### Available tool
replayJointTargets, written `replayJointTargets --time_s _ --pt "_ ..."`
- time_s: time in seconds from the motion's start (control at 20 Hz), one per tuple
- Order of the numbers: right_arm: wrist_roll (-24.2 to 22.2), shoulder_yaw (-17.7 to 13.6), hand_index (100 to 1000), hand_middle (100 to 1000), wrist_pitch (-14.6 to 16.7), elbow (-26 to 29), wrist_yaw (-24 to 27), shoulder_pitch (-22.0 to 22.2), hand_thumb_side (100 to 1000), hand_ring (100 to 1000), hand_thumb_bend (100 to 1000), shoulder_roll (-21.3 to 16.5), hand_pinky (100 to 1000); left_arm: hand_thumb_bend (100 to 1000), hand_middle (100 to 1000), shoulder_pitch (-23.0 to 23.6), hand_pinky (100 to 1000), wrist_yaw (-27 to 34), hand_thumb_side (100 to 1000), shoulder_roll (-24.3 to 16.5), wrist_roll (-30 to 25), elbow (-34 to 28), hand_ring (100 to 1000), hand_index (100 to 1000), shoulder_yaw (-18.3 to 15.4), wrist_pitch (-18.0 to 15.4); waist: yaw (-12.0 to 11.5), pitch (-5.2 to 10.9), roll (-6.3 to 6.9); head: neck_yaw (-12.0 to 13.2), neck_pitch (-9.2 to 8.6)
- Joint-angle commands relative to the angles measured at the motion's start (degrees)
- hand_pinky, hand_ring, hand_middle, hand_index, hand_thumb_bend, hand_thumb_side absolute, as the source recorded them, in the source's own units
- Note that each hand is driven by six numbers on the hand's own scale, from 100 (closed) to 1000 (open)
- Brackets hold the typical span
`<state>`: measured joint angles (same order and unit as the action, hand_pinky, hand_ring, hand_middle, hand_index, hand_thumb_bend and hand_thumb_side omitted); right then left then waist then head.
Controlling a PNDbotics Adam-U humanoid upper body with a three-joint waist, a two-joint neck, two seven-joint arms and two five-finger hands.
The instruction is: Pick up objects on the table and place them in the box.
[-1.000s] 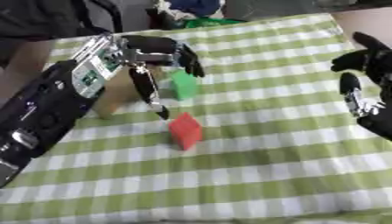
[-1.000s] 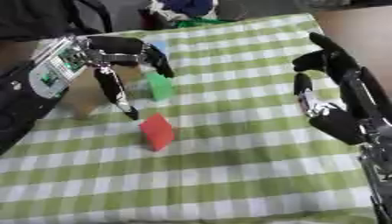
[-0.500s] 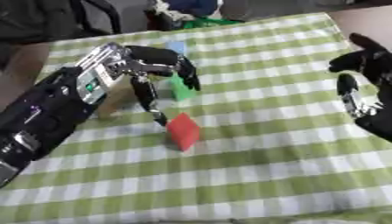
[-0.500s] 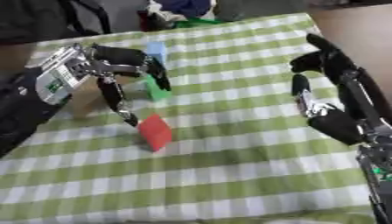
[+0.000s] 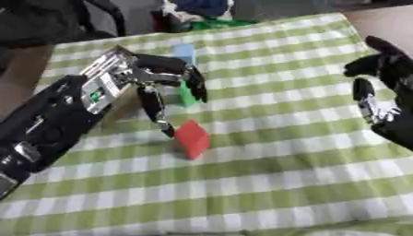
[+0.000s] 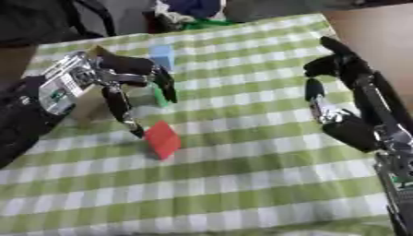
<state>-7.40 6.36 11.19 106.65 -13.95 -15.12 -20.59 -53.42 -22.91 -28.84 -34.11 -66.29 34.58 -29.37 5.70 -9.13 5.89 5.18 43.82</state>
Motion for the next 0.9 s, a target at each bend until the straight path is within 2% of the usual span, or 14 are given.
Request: replayJointTargets --time_s 0.05,0.45,0.9 --pt "-0.11 -0.25 1000 691 0.12 0.37 0.49 -0.70 579 724 100 -1.25 845 763 579 -0.72 722 1.18 116 -2.13 -17.86 -1.40 666 735 -0.14 -17.65 0.03 1.14 -0.24 -0.24 0.30" --pt "-0.13 -0.26 1000 692 0.13 0.25 0.64 -0.59 578 724 100 -1.35 845 769 578 -0.80 718 3.31 116 -4.51 -17.86 -3.77 664 732 0.67 -16.70 -0.08 1.77 -0.18 -0.42 0.30" --pt "-0.18 -0.22 1000 691 0.13 0.18 0.75 -0.67 579 724 100 -1.29 845 766 570 0.46 699 6.33 118 -2.73 -17.86 -5.00 654 738 3.45 -15.28 0.17 1.89 -0.19 -0.53 0.30"
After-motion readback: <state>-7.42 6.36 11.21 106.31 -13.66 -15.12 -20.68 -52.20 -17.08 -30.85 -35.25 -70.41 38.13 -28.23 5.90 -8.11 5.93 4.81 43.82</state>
